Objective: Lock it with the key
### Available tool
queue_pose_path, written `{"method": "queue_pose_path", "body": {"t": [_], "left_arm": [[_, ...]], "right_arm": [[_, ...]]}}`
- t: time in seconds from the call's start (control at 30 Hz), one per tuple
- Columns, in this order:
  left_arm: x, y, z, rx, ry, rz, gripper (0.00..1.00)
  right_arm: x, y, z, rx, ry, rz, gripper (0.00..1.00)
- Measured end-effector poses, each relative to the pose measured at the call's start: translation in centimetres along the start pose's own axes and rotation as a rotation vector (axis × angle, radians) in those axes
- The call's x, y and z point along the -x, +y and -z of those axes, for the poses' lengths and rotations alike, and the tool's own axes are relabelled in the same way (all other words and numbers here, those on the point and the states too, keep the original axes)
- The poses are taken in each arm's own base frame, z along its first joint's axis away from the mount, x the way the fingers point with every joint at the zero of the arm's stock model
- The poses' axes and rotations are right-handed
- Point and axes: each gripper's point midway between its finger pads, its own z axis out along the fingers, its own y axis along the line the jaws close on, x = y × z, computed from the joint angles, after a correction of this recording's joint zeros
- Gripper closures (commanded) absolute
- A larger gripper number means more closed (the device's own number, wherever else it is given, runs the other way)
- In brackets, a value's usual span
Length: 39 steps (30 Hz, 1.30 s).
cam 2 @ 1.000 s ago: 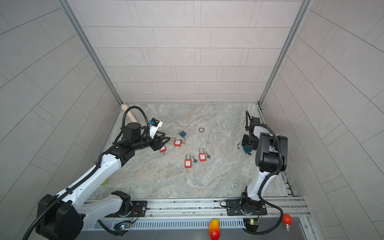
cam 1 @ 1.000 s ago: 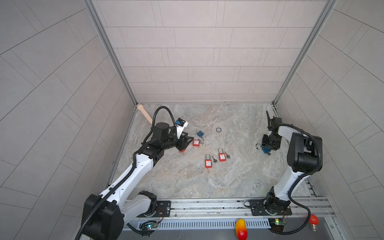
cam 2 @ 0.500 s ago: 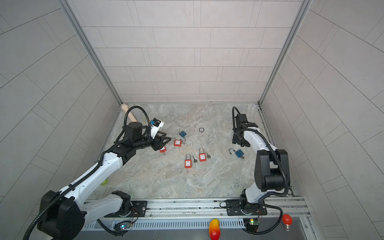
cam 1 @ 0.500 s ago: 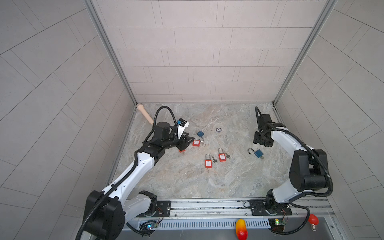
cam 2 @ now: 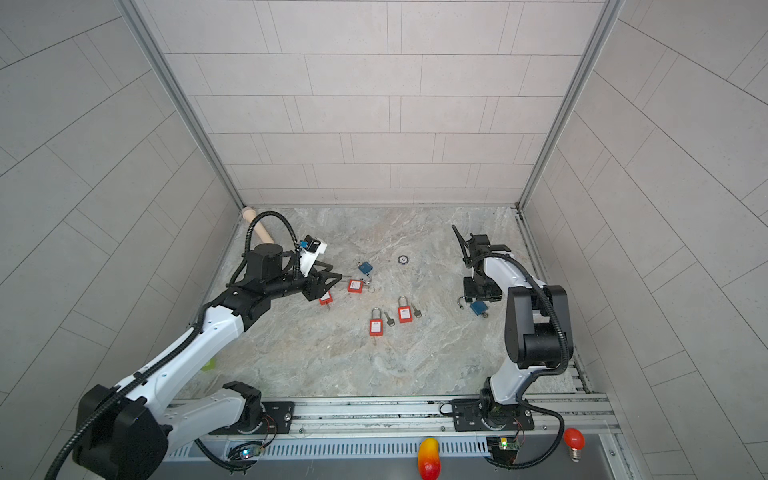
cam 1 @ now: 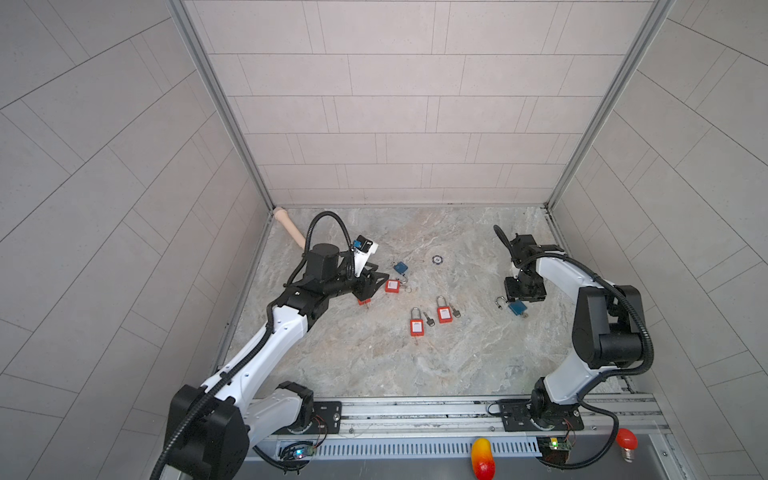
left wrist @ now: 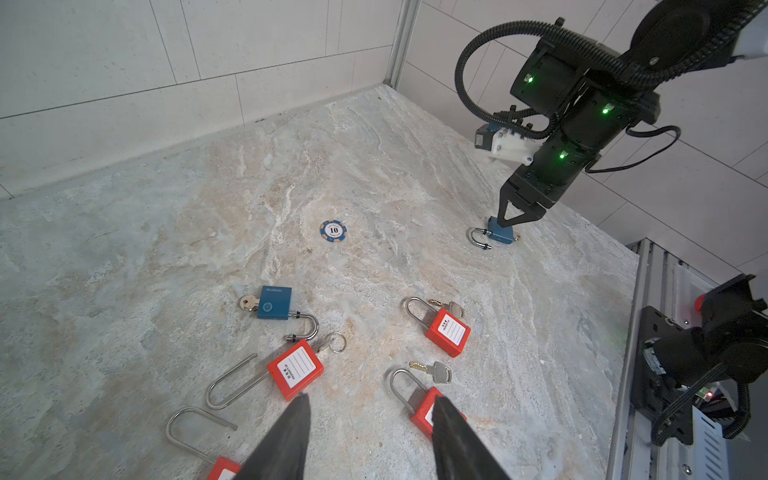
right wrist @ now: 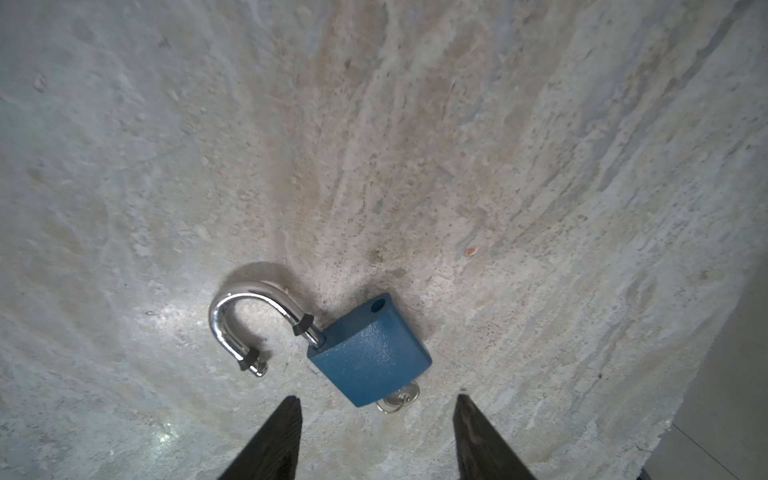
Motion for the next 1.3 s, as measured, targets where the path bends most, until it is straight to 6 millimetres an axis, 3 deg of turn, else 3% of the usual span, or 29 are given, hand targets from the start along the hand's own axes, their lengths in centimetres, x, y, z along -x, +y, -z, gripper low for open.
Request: {"method": "queue_pose_path", "body": {"t": [0.37,0.6,0.87,1.0,1.13,1.3], "left_arm": [[1.3,-0.5,0.3,-0.022,-0.025,-0.011,0.48],[1.2,-0.4,0.0,-0.029,-0.013,-0.004,0.48],[1.8,-0.3,-0.2,-0.032,-0.014,-0.012,0.48],[2.0,-0.3,-0.3,-0.034,-0.014,-0.012,0.48],[2.0,-0.3,-0.3,-0.037,-0.013,-0.012,0.48],[2.0,-0.4,-0.3,-0.039,-0.014,-0.012,0.48]], "right_arm": [[1.8,1.0,-1.6,-0.023,-0.054,0.034,0.39],[1.7,1.2,-3.1,-0.026,-0.014,0.052,0.39],[1.8,1.1,-3.2,0.008,-0.01,-0.002,0.39],[0.5,0.9,-3.1,0.019,0.003,-0.059,0.39],[-0.7,0.3,-1.9,0.008,-0.015,-0.097,0.37],[-0.5,0.1,-0.9,0.002,-0.039,-0.097,0.4]]}}
